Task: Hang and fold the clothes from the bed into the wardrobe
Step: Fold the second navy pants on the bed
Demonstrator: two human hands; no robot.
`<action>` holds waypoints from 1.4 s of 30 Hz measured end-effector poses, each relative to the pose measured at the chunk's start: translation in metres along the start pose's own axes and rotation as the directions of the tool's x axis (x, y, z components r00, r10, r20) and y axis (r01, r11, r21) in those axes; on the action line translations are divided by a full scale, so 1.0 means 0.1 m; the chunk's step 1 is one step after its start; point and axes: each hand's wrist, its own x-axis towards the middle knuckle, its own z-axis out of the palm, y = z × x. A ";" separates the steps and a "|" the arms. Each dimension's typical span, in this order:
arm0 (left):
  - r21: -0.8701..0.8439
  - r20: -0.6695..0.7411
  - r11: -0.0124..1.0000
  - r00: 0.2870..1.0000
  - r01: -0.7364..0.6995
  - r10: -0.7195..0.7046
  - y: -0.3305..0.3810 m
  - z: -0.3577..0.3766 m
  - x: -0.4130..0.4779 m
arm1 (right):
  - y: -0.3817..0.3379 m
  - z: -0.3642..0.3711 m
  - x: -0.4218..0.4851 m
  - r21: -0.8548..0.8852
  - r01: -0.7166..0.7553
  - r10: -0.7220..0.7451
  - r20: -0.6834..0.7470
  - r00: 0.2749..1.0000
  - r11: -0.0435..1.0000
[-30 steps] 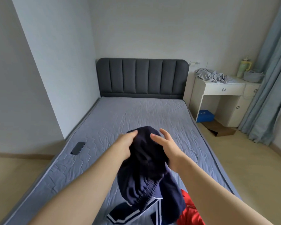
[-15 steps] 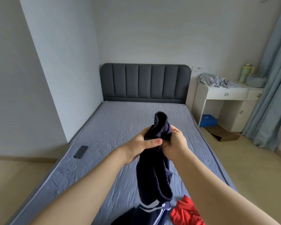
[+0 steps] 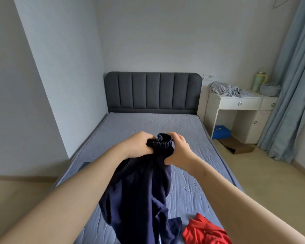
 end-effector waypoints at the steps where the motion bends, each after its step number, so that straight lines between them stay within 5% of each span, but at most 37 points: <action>1: 0.036 -0.006 0.999 1.000 -0.023 0.023 0.00 -0.04 0.00 | -0.02 0.00 0.00 0.077 0.002 -0.004 0.025 1.000 0.997; 5: 0.148 -0.087 0.988 0.995 -0.033 0.046 -0.01 -0.21 0.02 | -0.05 -0.07 0.01 0.494 0.028 -0.031 -0.002 1.000 0.869; 9: 0.235 -0.097 0.972 0.994 -0.027 0.051 -0.07 -0.34 0.03 | -0.10 -0.19 0.09 0.669 0.070 -0.016 -0.086 0.996 0.740; 14: 0.277 -0.082 0.955 0.993 0.109 -0.090 -0.13 -0.51 0.08 | -0.25 -0.36 0.22 0.739 0.146 0.067 -0.251 0.966 0.658; 19: 0.453 -0.235 0.872 0.968 0.187 -0.086 -0.02 -0.86 0.13 | -0.44 -0.63 0.33 0.734 0.222 0.127 -0.388 0.913 0.642; 24: 0.450 -0.349 0.874 0.937 0.181 -0.014 0.16 -1.35 0.19 | -0.71 -0.92 0.45 0.725 0.296 0.126 -0.466 0.876 0.622; 27: 0.316 -0.422 0.942 0.906 0.115 0.031 0.31 -1.74 0.23 | -0.89 -1.11 0.52 0.717 0.337 0.121 -0.505 0.855 0.610; 29: 0.017 -0.551 1.000 0.834 -0.018 0.024 0.41 -1.95 0.22 | -1.02 -1.25 0.56 0.715 0.377 0.106 -0.531 0.841 0.589; 31: -0.368 -0.632 0.891 0.774 -0.265 -0.031 0.51 -2.08 0.18 | -1.15 -1.38 0.58 0.718 0.400 0.089 -0.538 0.838 0.570; 34: -0.590 -0.569 0.682 0.822 -0.433 0.029 0.62 -2.27 0.08 | -1.36 -1.65 0.58 0.762 0.432 0.037 -0.511 0.859 0.483; 38: -0.703 -0.410 0.574 0.898 -0.421 0.156 0.54 -2.43 -0.05 | -1.41 -1.88 0.59 0.843 0.282 -0.109 -0.262 0.959 0.458; 42: -0.830 -0.211 0.558 0.930 -0.008 -0.301 0.41 -2.26 0.11 | -1.31 -1.66 0.68 0.828 -0.025 0.132 -0.059 0.990 0.560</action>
